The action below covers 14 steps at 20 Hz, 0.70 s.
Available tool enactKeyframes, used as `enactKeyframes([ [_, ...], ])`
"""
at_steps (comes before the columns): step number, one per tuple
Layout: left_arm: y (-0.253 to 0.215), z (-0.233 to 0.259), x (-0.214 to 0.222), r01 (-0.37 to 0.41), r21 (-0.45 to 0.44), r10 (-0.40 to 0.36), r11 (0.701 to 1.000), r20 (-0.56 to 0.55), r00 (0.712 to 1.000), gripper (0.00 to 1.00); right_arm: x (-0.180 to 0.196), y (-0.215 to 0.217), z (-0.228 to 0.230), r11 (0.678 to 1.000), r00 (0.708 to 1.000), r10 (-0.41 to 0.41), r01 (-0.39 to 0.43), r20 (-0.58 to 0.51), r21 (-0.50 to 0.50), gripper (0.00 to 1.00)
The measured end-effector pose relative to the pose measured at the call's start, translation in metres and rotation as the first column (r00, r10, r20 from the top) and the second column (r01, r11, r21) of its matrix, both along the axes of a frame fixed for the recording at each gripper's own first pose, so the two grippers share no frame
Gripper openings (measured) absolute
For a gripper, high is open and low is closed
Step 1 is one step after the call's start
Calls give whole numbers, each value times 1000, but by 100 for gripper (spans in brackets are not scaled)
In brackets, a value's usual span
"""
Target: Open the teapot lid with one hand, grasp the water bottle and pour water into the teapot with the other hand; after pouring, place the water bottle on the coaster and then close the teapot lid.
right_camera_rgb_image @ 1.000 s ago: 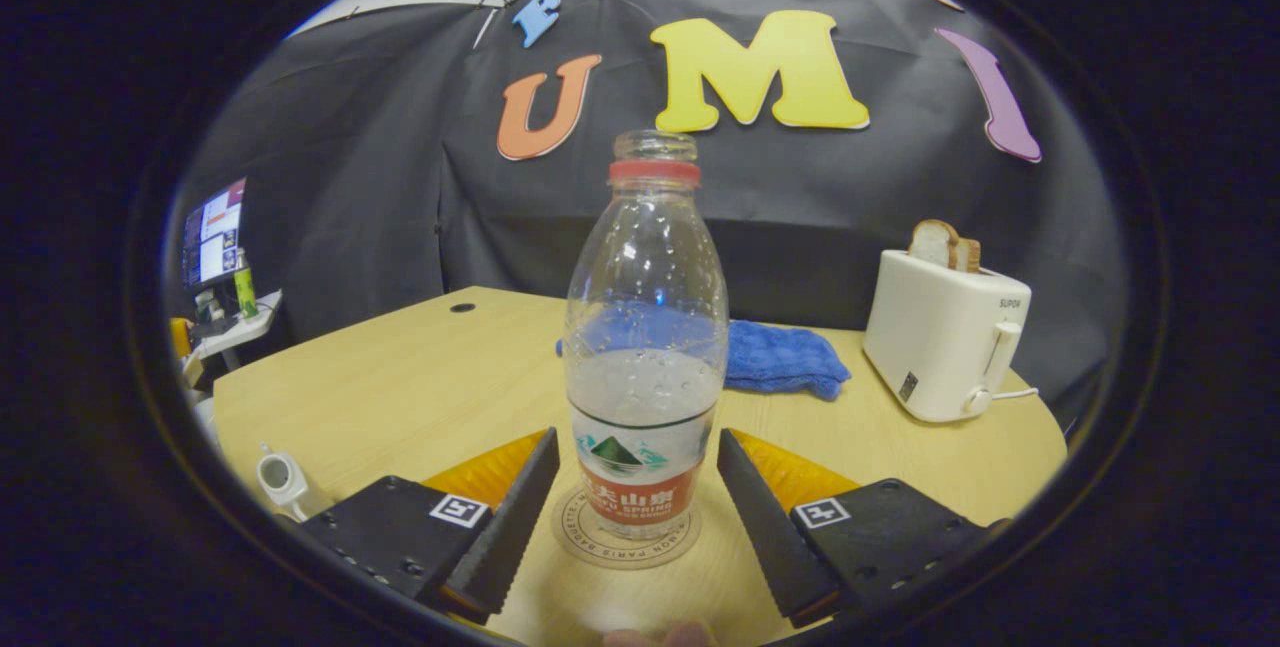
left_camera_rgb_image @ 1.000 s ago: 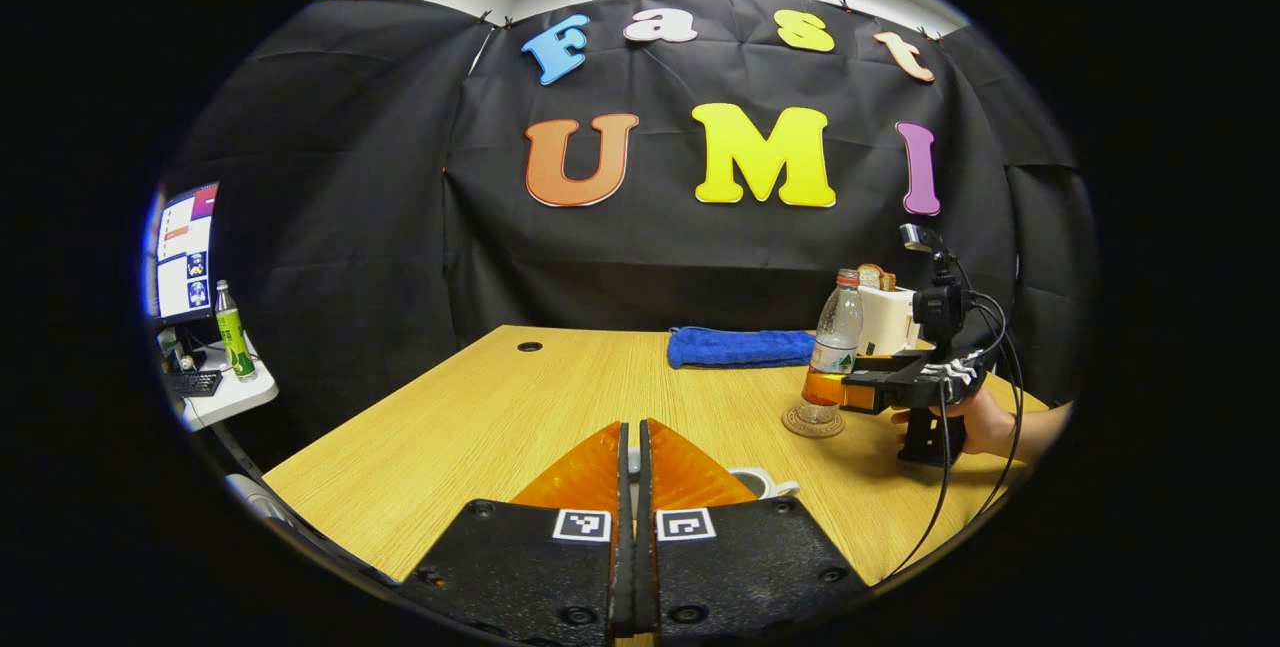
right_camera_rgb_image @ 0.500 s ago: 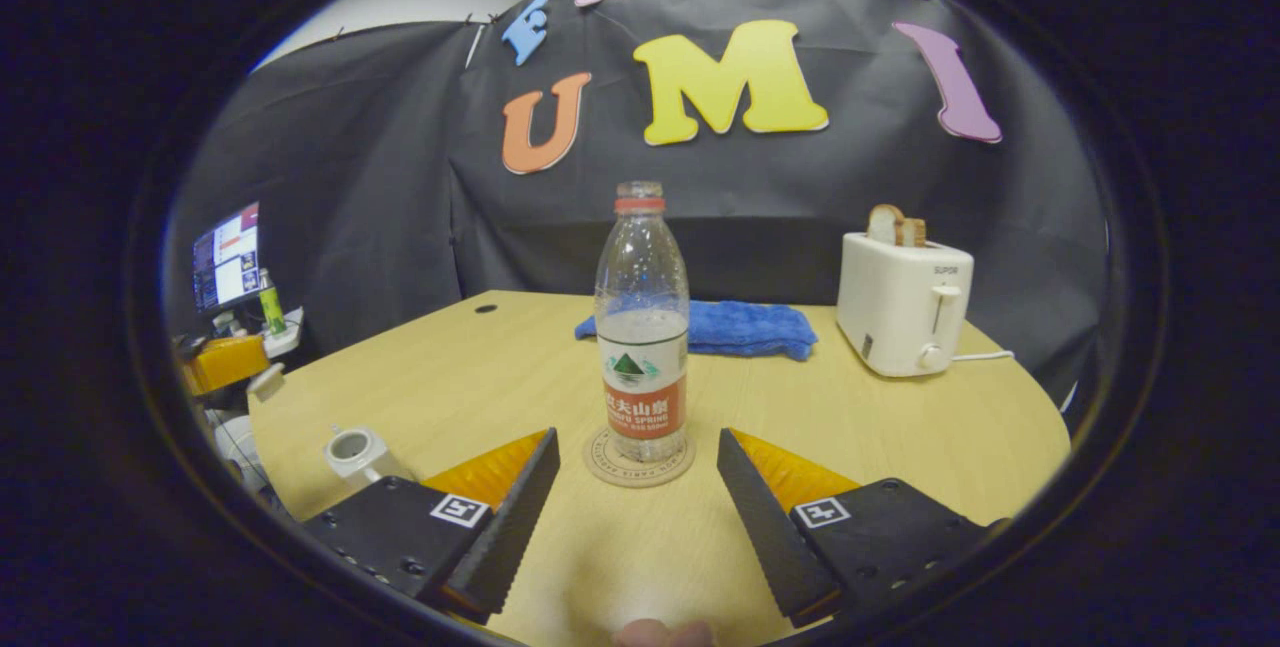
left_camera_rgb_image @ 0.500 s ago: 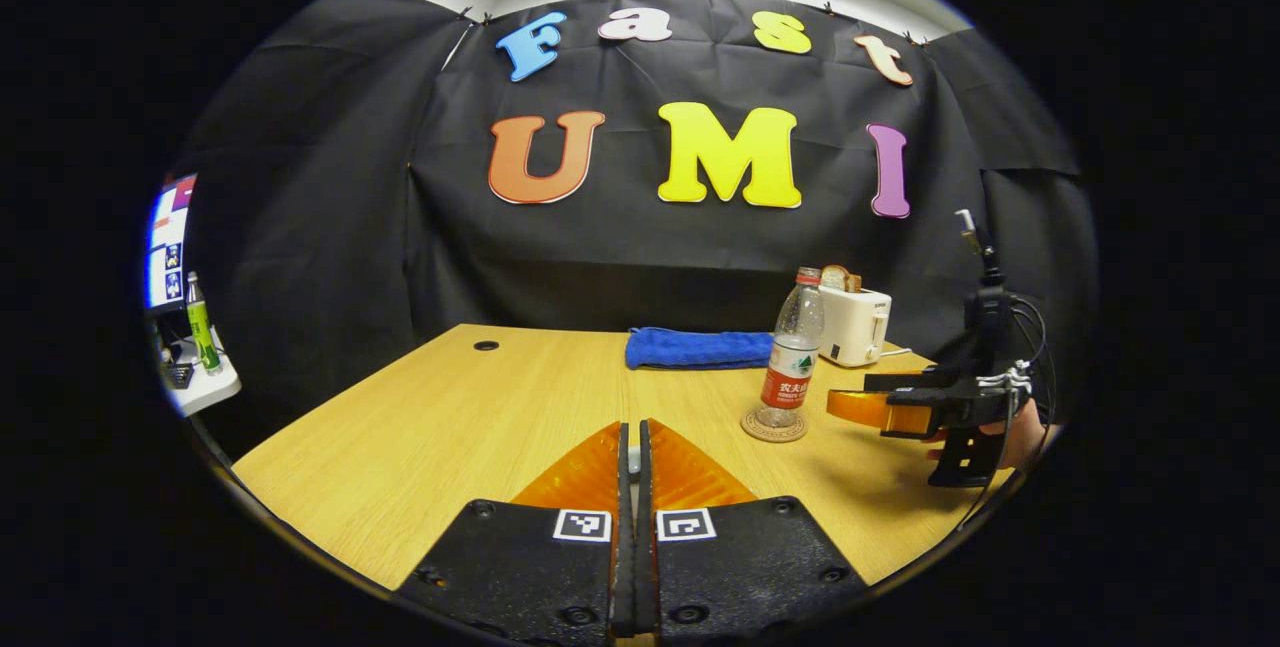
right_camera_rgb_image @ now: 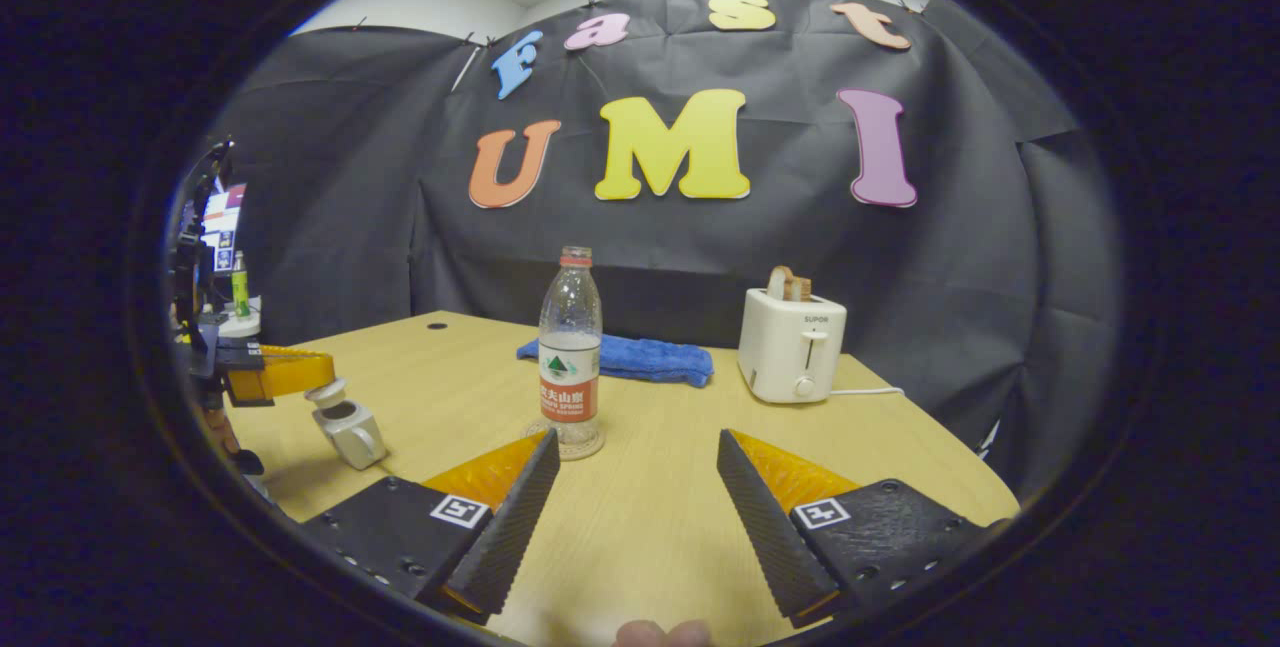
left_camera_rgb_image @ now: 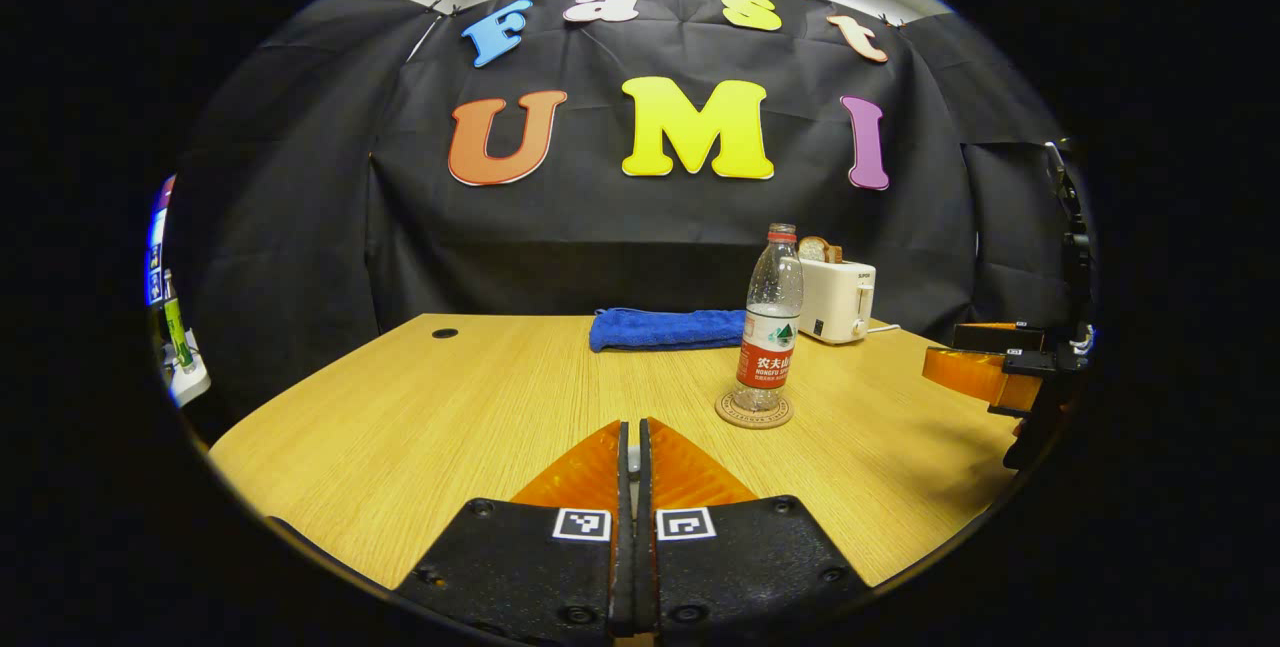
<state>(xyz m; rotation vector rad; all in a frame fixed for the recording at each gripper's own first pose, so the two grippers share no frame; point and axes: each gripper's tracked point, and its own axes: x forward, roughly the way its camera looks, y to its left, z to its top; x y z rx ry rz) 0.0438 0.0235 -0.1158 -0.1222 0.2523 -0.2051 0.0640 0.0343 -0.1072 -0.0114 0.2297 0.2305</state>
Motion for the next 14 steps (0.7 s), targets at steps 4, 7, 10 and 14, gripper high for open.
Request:
enactKeyframes([
  [4,-3,-10,4,-10,-31,9,999,-25,1000,3,-3,-12,2,1000,1000,-22,22,6,12,95],
  [7,-1,-19,4,-14,-31,12,999,-48,999,3,-3,-12,0,1000,1000,-23,23,1,20,95],
  [10,-3,-19,5,-22,-30,21,999,-55,998,3,-6,-9,-3,1000,1000,-17,17,-5,21,95],
  [14,1,-21,7,-59,-8,59,998,-53,997,13,-9,-12,1,999,1000,-28,28,1,36,95],
])
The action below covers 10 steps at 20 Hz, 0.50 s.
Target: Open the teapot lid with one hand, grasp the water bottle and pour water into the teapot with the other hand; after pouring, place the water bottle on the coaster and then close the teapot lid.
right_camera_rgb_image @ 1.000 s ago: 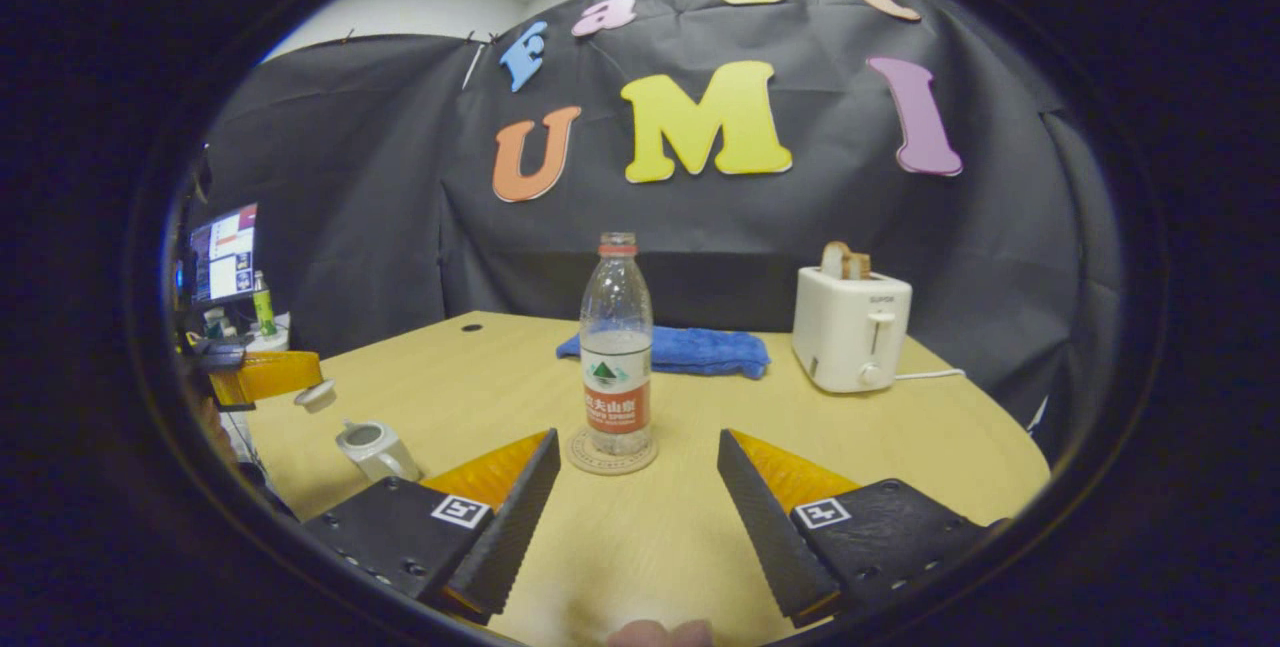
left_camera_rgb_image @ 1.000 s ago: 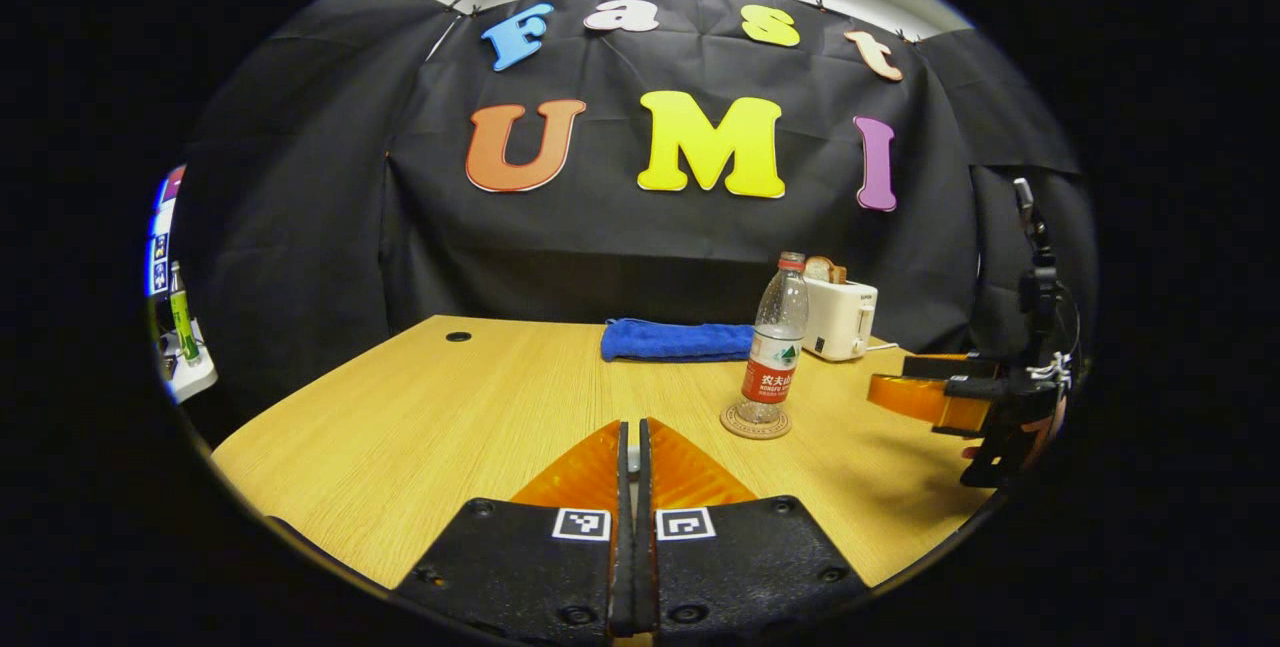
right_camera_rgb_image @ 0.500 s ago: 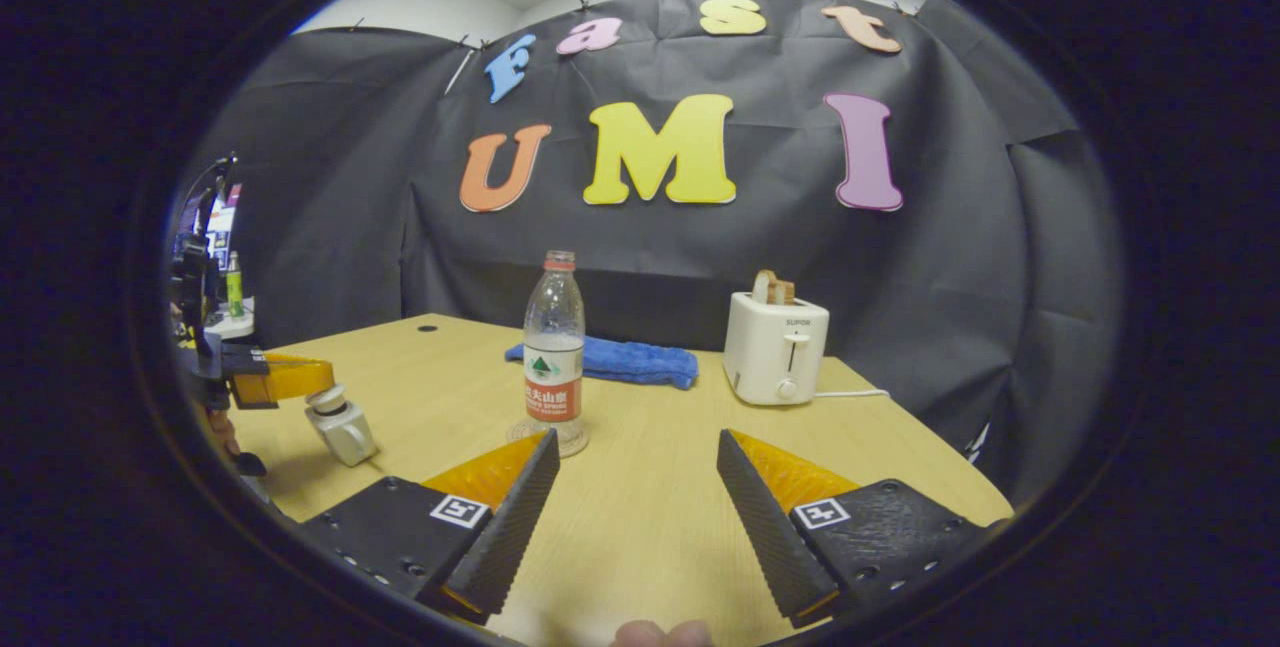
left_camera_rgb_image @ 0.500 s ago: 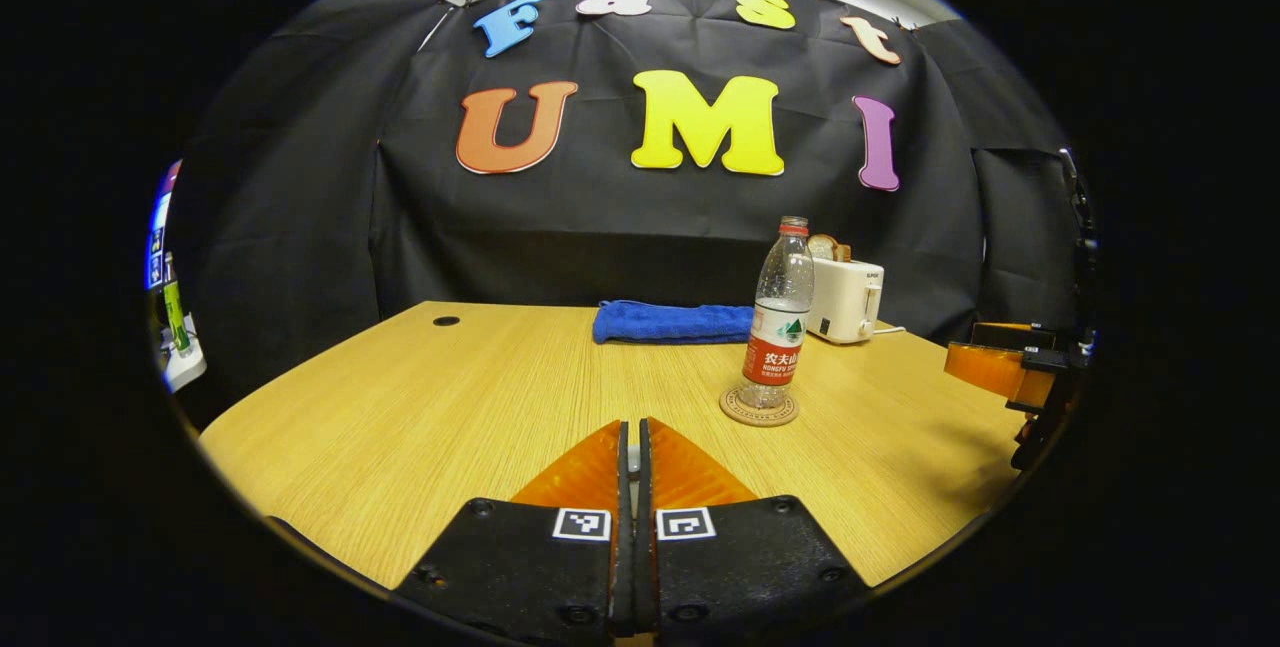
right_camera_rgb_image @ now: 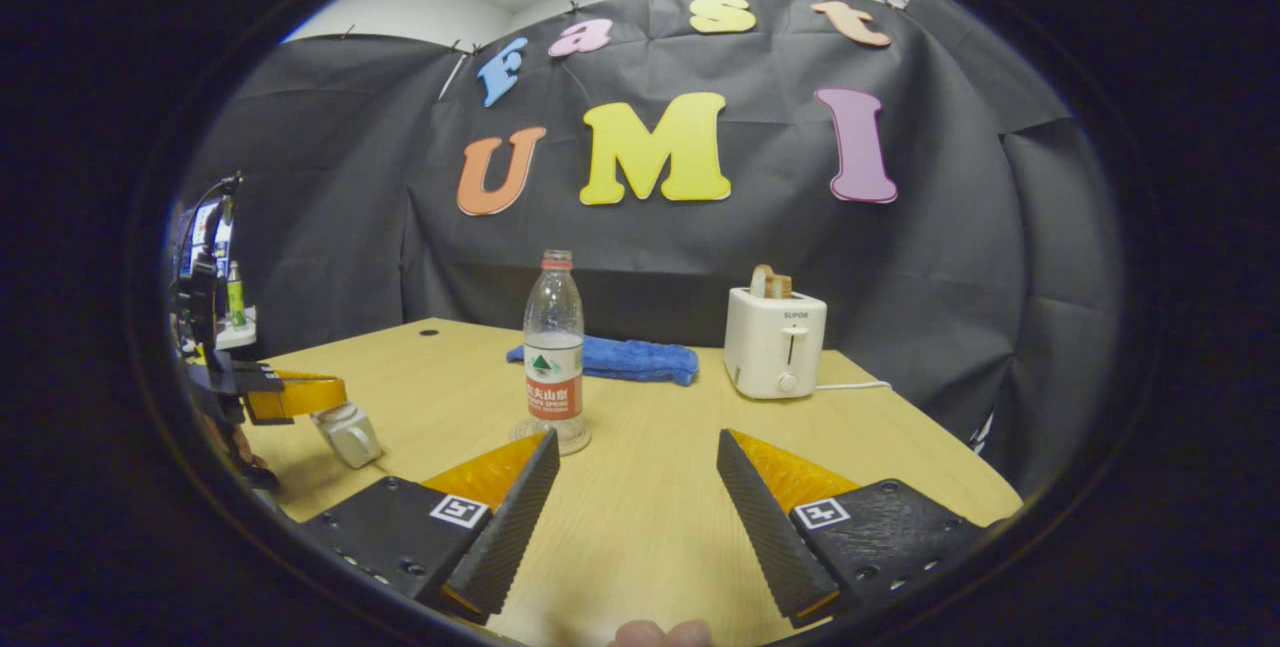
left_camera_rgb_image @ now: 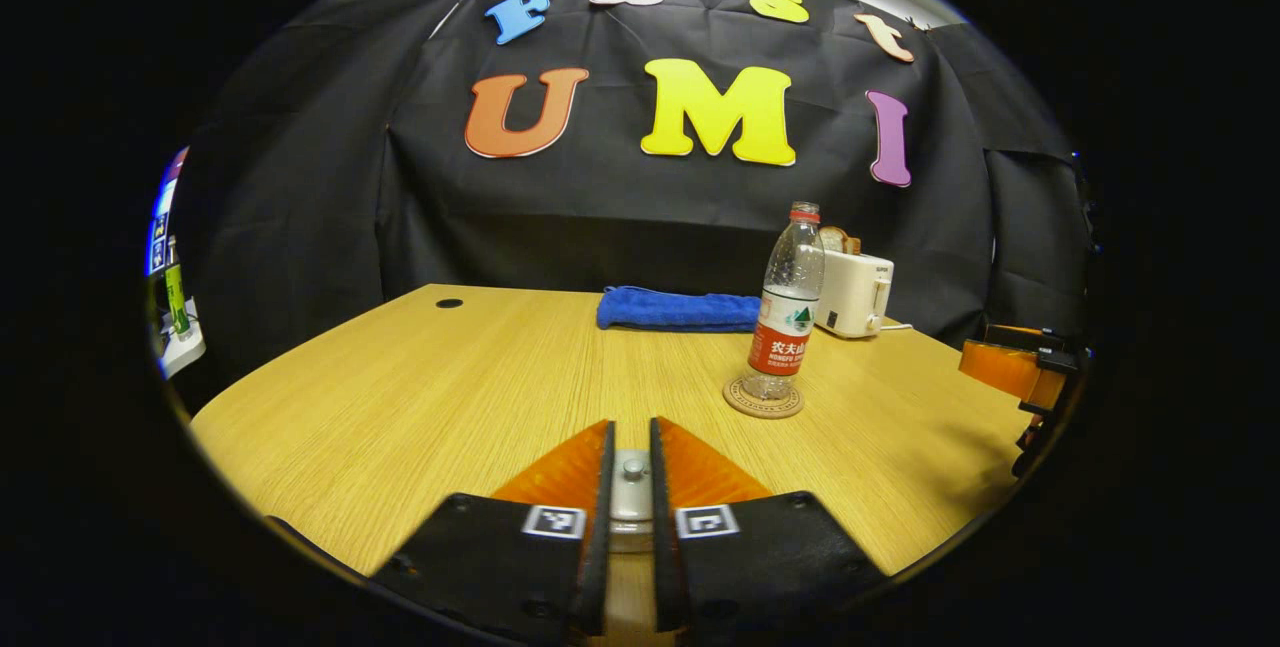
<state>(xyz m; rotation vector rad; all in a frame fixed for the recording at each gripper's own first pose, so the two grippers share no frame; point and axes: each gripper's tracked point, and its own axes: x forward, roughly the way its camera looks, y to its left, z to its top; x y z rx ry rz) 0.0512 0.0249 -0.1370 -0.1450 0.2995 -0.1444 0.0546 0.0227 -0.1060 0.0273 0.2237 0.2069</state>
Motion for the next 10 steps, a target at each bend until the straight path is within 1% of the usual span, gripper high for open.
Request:
enactKeyframes([
  [1,4,0,-2,-24,13,24,1000,0,1000,31,-1,-2,2,1000,1000,-7,7,4,4,95],
  [2,10,3,-3,-55,19,55,998,3,998,67,-3,-3,7,1000,1000,-15,14,15,12,95],
  [3,13,14,-6,-78,13,78,997,20,997,76,-4,-4,11,1000,999,-24,24,24,18,94],
  [4,13,28,-9,-91,4,91,996,49,995,89,-6,-5,16,999,999,-32,31,34,25,95],
  [6,10,62,-17,-105,-3,105,994,121,987,98,-11,-7,27,998,997,-48,47,56,29,94],
  [8,3,91,-26,-119,12,115,993,171,979,98,-18,-13,43,997,993,-74,72,86,29,95],
  [10,-10,115,-34,-109,13,104,994,206,973,98,-28,-17,60,995,987,-99,97,124,25,95],
])
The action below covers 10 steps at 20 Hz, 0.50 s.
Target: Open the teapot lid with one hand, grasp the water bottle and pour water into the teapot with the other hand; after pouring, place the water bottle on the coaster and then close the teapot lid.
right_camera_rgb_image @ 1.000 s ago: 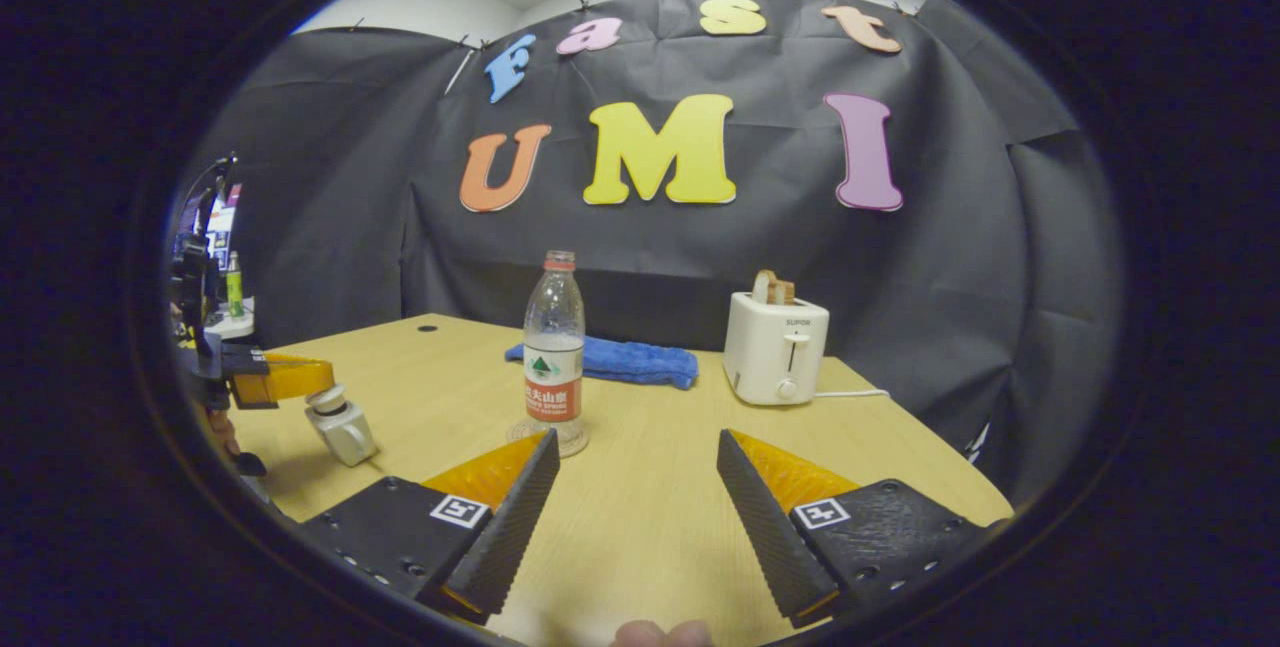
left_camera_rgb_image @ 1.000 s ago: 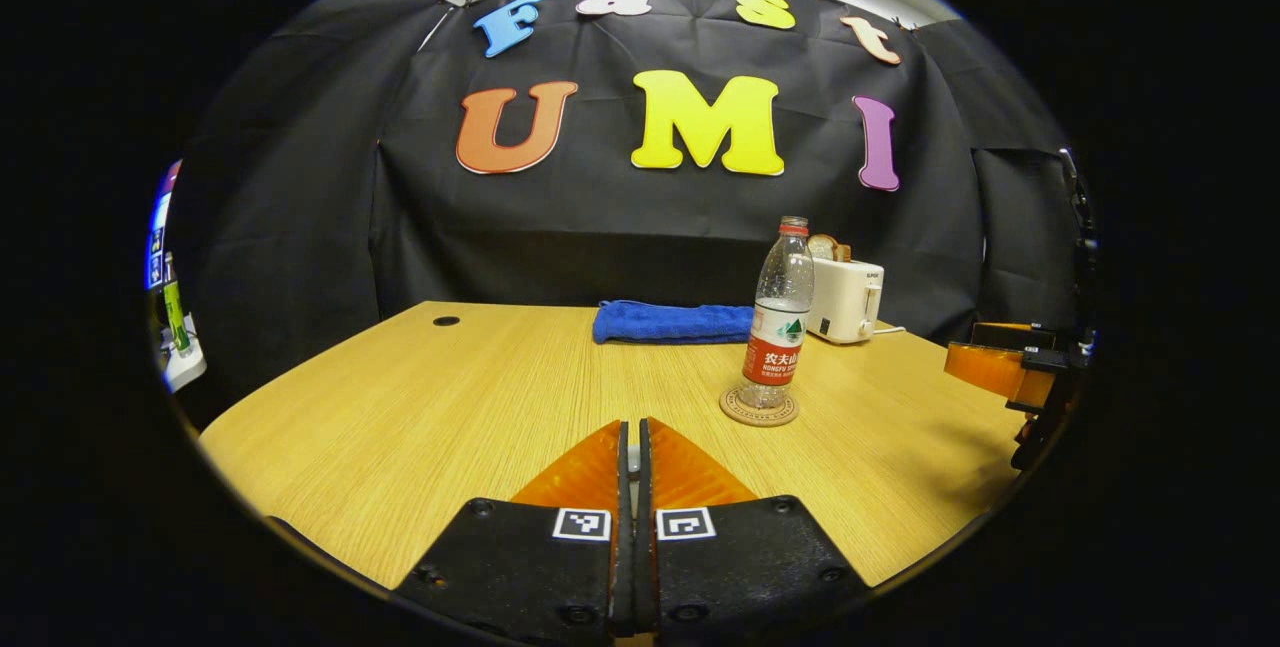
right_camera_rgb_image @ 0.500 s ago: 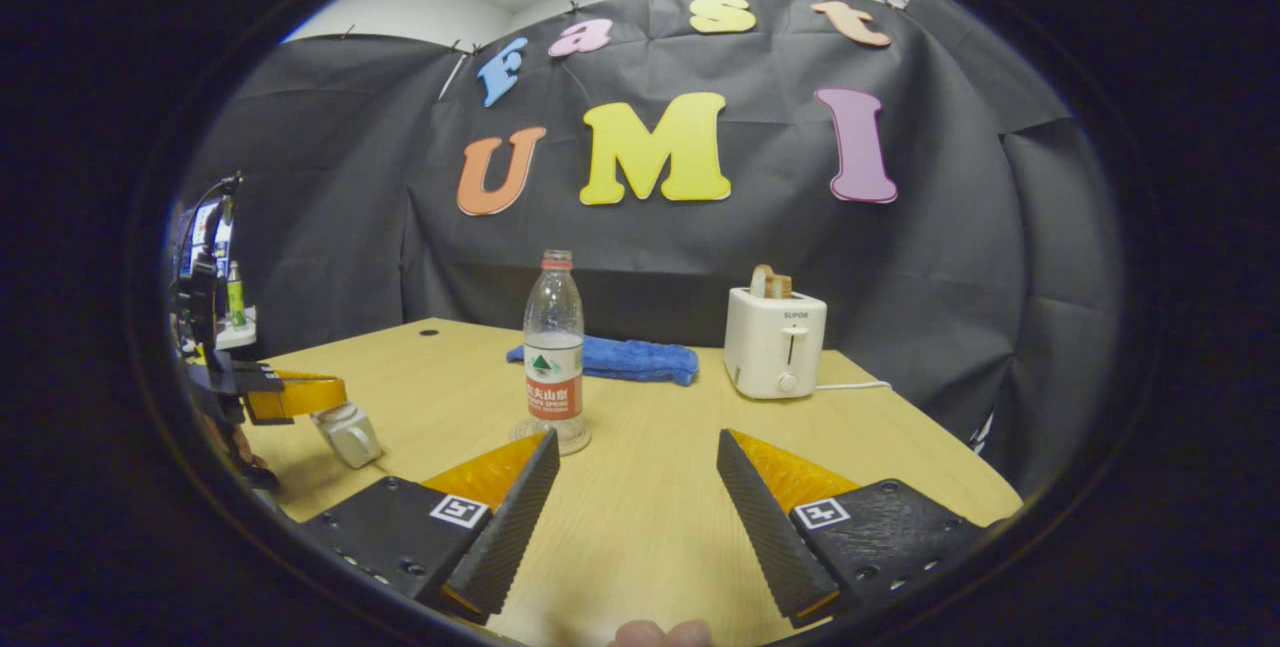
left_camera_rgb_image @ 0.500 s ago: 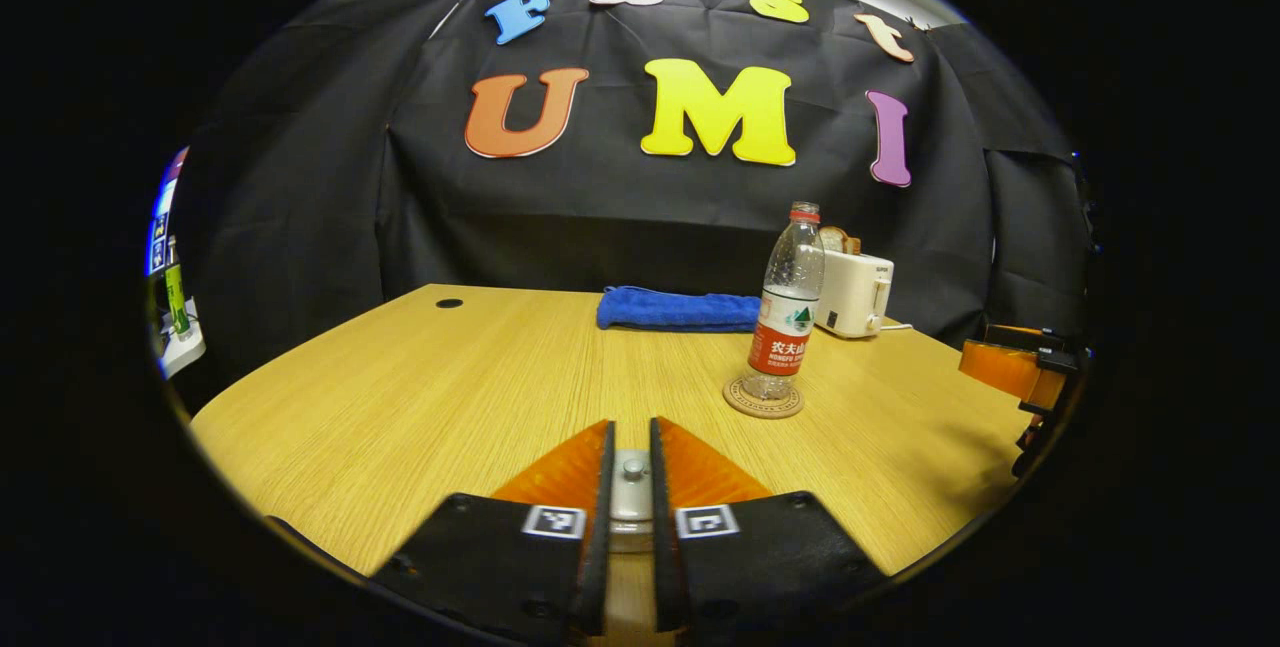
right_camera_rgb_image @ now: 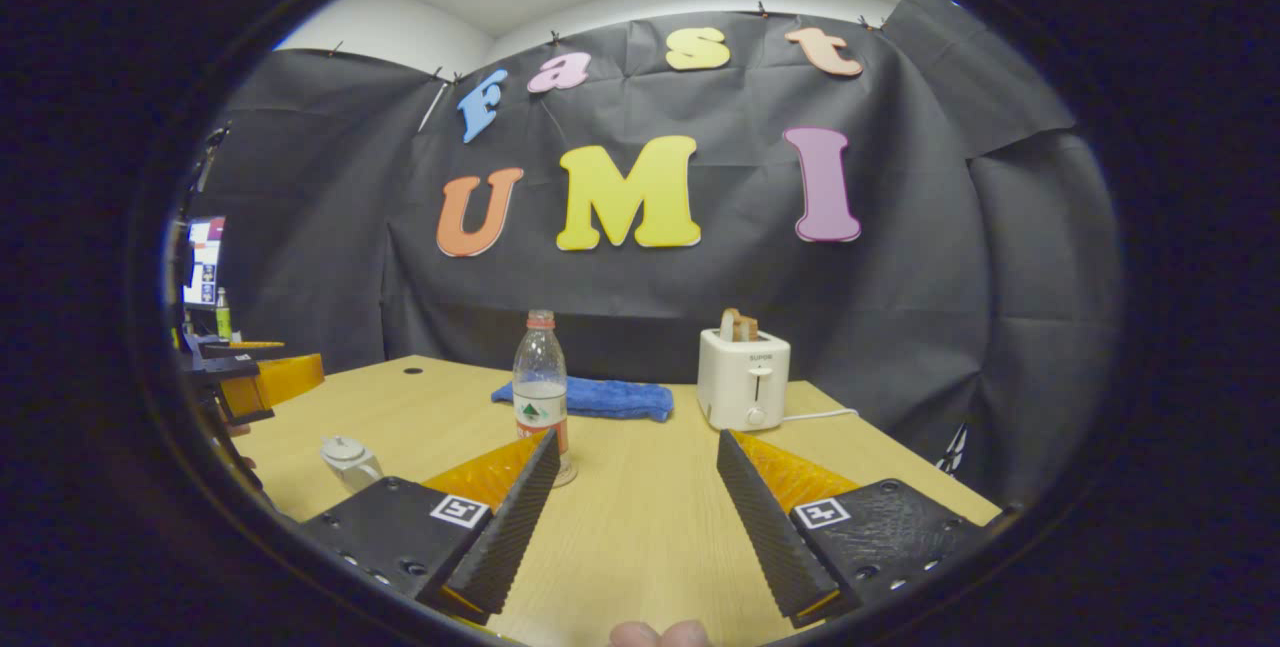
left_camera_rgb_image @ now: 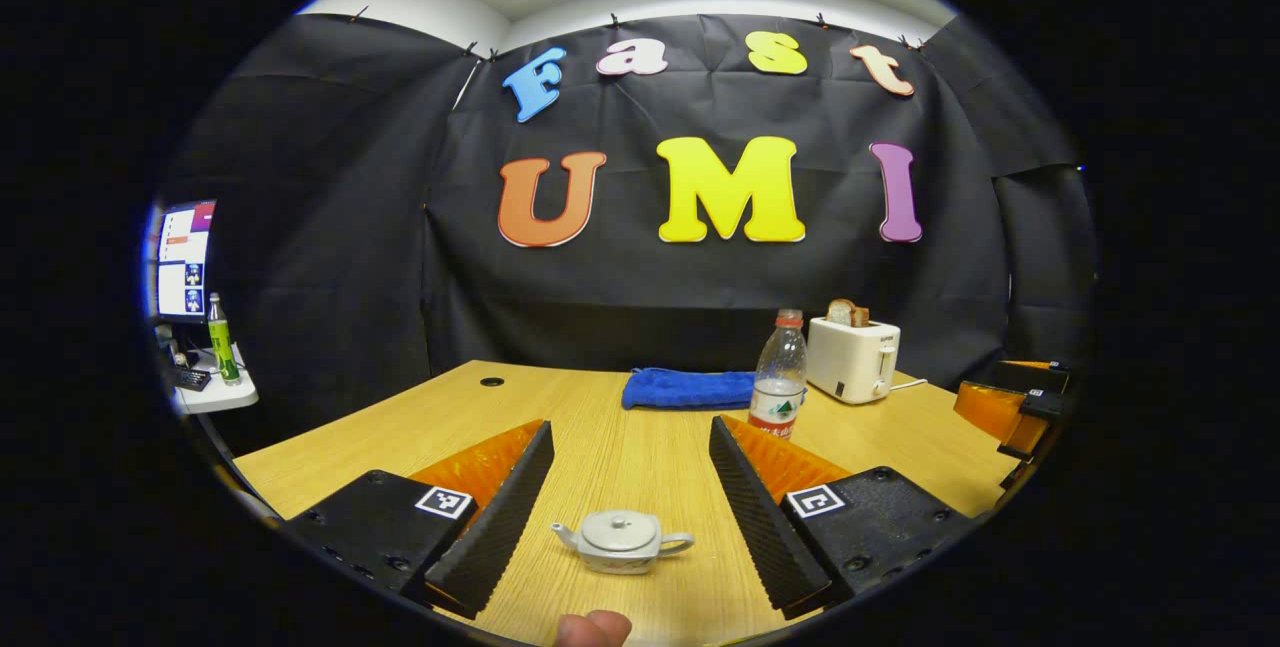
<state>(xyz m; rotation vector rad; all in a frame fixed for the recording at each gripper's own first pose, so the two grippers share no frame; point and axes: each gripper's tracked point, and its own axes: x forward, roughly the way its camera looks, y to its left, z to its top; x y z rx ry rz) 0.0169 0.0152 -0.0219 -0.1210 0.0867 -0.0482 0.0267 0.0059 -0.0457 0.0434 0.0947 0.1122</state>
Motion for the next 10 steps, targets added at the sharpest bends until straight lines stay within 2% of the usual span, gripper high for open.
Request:
enactKeyframes([
  [4,-16,30,-16,32,23,-34,999,82,996,98,-18,-18,30,998,997,-62,62,43,-7,94],
  [8,-22,31,-30,41,26,-43,999,70,997,98,-37,-16,43,995,993,-93,96,76,-32,94],
  [10,-17,34,-32,20,22,-21,1000,67,998,98,-43,-10,48,995,991,-98,100,90,-21,94],
])
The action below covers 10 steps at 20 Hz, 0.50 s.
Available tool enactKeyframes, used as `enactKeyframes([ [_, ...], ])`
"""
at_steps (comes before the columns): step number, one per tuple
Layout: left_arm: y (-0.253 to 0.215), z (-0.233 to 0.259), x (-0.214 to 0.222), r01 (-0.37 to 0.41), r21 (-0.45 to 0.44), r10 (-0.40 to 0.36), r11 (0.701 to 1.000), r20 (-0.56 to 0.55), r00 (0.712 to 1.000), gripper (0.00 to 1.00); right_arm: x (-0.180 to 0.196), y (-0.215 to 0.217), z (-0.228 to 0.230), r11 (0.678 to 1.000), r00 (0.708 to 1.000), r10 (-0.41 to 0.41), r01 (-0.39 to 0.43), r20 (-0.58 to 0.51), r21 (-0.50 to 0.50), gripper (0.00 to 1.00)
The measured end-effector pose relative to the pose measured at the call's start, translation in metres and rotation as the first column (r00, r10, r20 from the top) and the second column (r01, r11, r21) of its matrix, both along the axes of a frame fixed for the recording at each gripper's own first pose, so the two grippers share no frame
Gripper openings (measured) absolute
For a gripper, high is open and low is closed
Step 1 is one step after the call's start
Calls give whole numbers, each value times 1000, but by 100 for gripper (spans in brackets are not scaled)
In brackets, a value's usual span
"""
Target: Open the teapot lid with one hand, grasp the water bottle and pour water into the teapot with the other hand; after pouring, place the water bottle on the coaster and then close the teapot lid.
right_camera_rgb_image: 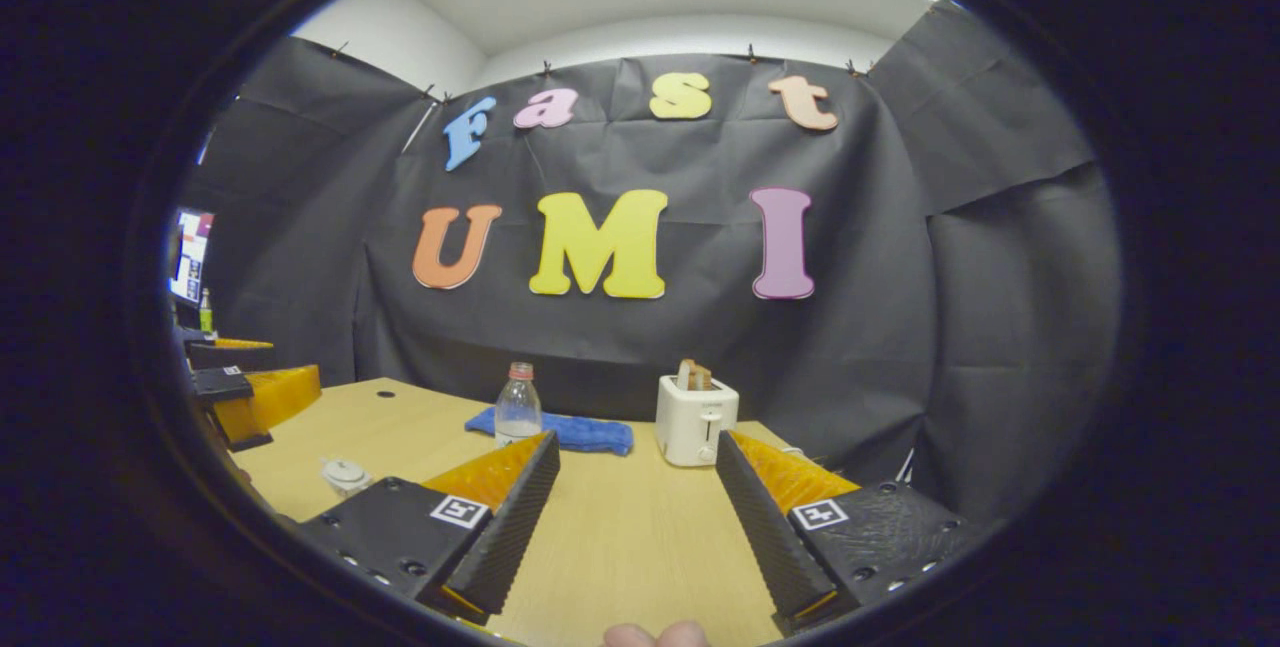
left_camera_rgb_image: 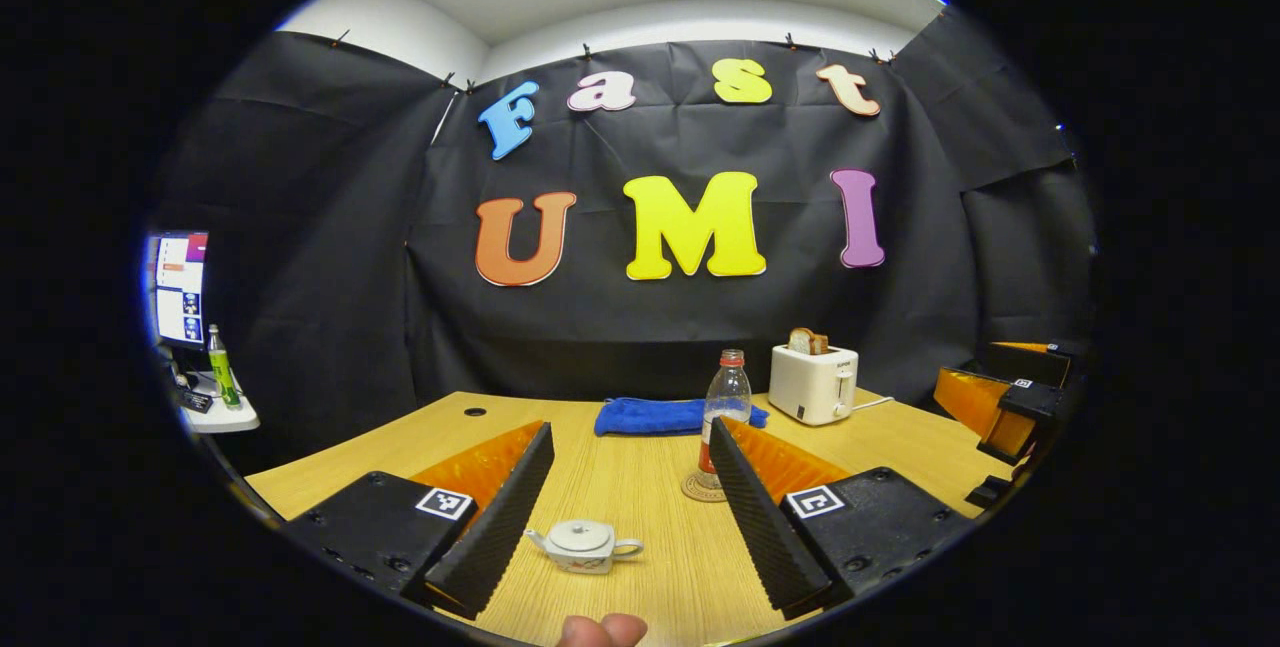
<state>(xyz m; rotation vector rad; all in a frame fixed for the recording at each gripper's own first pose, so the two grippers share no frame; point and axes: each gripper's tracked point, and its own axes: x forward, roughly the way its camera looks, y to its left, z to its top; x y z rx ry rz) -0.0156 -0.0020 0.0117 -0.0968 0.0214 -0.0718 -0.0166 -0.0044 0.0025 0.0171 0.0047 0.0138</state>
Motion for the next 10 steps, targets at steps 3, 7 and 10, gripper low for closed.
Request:
enactKeyframes([
  [3,4,3,-3,-15,15,15,1000,8,1000,98,-8,7,3,1000,1000,-3,3,18,21,94],
  [7,9,9,-5,-21,6,20,1000,25,999,98,-6,9,-4,999,1000,-7,7,5,33,94],
  [10,14,8,-3,-34,12,34,999,24,999,98,-5,14,-5,999,1000,0,0,-3,37,94],
])
